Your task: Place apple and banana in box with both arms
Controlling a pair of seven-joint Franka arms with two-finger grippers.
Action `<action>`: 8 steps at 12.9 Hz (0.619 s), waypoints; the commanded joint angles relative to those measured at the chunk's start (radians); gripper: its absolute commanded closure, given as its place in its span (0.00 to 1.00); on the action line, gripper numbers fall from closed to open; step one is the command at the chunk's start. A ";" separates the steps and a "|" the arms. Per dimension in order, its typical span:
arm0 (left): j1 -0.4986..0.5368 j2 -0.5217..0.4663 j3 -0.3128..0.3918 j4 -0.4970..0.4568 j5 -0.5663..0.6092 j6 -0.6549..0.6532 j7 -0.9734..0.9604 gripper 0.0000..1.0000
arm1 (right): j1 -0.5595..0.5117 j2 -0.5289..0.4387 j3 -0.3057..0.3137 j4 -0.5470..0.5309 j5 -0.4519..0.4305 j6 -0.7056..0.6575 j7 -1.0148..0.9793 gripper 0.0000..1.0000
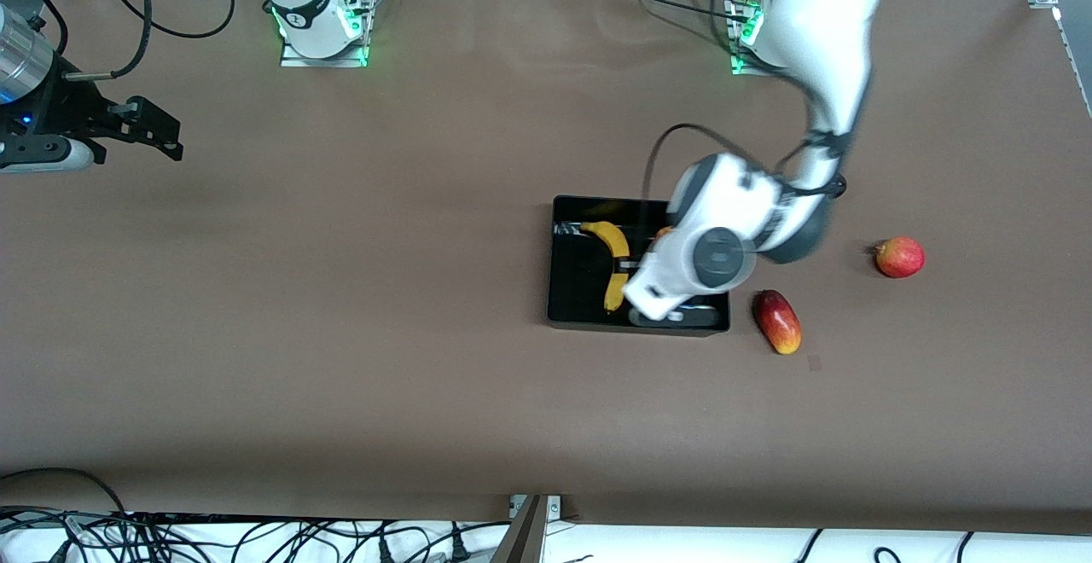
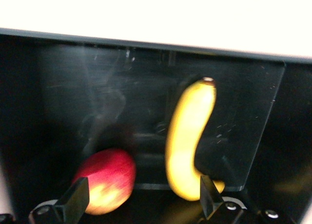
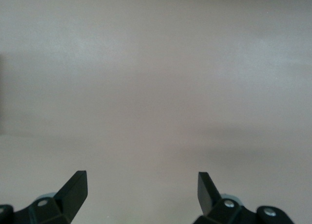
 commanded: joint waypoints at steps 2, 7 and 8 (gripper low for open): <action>0.152 -0.223 -0.005 -0.032 0.108 -0.177 0.083 0.00 | -0.007 0.006 0.003 0.018 0.015 -0.010 0.006 0.00; 0.291 -0.429 -0.004 -0.054 0.180 -0.279 0.369 0.00 | -0.007 0.006 0.003 0.018 0.015 -0.010 0.006 0.00; 0.340 -0.484 -0.025 -0.101 0.182 -0.280 0.399 0.00 | -0.007 0.006 0.003 0.018 0.015 -0.010 0.006 0.00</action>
